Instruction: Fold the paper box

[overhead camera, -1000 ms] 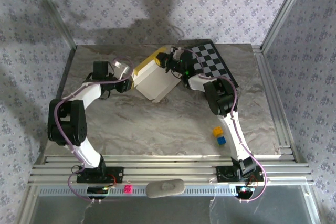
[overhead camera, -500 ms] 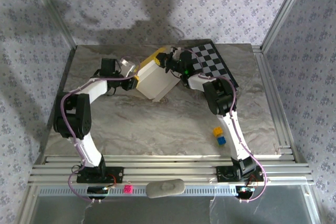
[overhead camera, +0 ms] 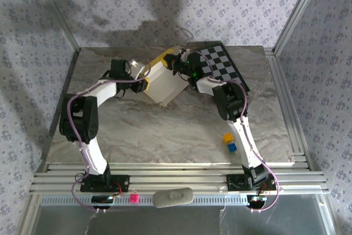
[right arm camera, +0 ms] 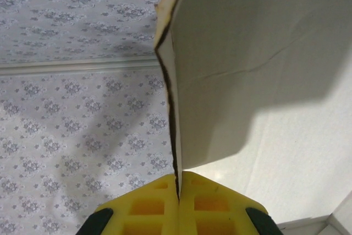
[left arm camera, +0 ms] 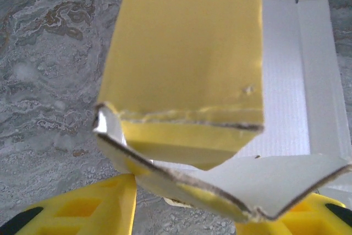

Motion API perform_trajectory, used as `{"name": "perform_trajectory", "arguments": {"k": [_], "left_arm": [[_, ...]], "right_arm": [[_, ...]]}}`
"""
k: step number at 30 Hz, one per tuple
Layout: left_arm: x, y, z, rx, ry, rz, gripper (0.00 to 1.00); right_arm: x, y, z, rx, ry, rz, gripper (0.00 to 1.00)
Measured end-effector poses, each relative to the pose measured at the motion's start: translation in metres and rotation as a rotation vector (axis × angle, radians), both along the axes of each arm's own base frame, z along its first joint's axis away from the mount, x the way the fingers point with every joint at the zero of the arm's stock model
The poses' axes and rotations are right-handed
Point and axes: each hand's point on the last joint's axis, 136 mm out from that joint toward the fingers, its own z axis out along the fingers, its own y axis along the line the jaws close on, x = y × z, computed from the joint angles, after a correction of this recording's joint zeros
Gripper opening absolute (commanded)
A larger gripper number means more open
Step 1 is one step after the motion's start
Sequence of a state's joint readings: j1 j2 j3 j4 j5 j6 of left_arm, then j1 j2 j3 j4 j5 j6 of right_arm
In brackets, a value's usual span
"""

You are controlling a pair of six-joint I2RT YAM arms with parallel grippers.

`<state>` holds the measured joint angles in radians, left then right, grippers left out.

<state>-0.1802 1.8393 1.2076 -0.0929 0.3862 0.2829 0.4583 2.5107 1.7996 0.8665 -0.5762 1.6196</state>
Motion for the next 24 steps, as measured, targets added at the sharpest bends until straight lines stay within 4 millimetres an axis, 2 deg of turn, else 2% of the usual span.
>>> {"name": "perform_trajectory", "arguments": {"k": [15,24], "left_arm": [[0.021,0.011,-0.003,0.057,0.009,0.132,0.47],[0.038,0.020,-0.006,0.092,0.027,0.245,0.33]], "right_arm": [[0.003,0.005,-0.002,0.011,0.027,-0.060,0.00],[0.006,0.001,-0.013,0.012,0.054,-0.111,0.00]]}}
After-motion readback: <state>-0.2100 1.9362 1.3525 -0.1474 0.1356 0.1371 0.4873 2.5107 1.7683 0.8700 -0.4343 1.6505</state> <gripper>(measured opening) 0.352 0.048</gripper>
